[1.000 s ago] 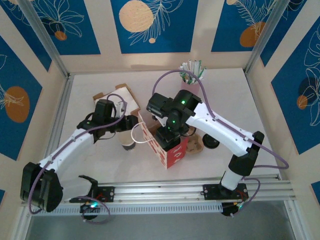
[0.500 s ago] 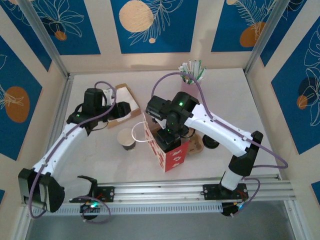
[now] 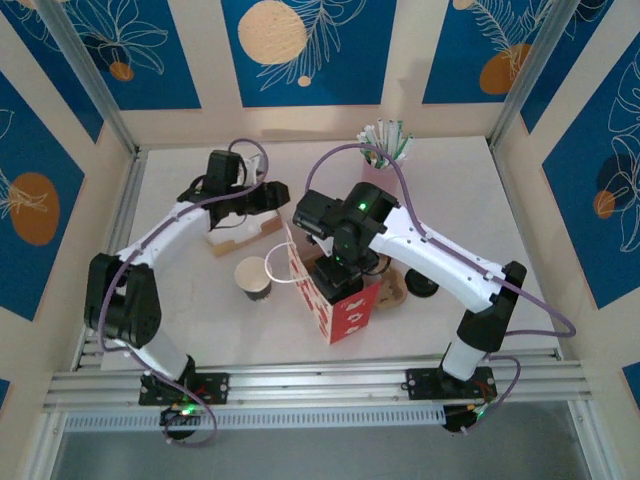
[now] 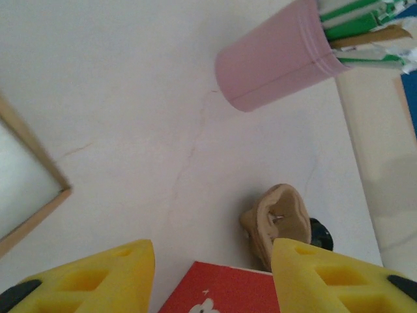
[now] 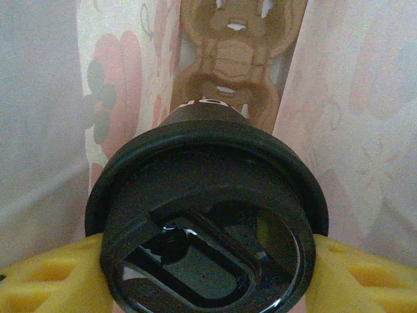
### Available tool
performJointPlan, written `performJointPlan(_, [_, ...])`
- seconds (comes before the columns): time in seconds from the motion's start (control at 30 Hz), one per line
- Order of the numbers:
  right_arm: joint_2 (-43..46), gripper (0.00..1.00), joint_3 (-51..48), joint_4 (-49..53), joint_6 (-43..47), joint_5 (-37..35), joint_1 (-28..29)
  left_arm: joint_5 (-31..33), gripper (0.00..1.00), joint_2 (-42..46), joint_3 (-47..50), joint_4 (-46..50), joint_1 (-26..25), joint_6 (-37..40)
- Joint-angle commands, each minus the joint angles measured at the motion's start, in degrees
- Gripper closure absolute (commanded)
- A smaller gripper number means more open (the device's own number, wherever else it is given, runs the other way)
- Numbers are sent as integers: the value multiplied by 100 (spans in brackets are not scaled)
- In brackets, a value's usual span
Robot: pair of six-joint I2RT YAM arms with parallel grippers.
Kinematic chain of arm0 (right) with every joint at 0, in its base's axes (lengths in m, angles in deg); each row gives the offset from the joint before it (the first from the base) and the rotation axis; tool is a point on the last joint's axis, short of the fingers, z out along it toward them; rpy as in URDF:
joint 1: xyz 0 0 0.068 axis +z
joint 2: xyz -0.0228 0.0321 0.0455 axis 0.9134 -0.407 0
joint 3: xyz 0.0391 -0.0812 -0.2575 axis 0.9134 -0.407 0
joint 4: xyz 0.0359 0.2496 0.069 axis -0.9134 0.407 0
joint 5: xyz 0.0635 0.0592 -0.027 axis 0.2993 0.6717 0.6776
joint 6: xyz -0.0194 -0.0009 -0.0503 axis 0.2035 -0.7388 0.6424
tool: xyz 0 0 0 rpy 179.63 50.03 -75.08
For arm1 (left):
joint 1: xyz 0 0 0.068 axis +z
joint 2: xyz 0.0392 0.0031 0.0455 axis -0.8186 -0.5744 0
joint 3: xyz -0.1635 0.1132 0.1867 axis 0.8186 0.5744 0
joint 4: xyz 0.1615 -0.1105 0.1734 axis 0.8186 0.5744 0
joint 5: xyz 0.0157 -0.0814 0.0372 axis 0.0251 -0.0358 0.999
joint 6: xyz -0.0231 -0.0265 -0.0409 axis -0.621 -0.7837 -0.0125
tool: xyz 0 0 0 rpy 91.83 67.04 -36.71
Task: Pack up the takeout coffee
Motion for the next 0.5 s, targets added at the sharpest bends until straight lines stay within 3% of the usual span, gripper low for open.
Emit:
performJointPlan(0.0, [-45, 42, -76, 885, -130, -1, -67, -329, 50, -52, -124, -403, -164, 78])
performJointPlan(0.47, [-311, 42, -32, 885, -226, -18, -104, -280, 50, 412, 833, -933, -336, -180])
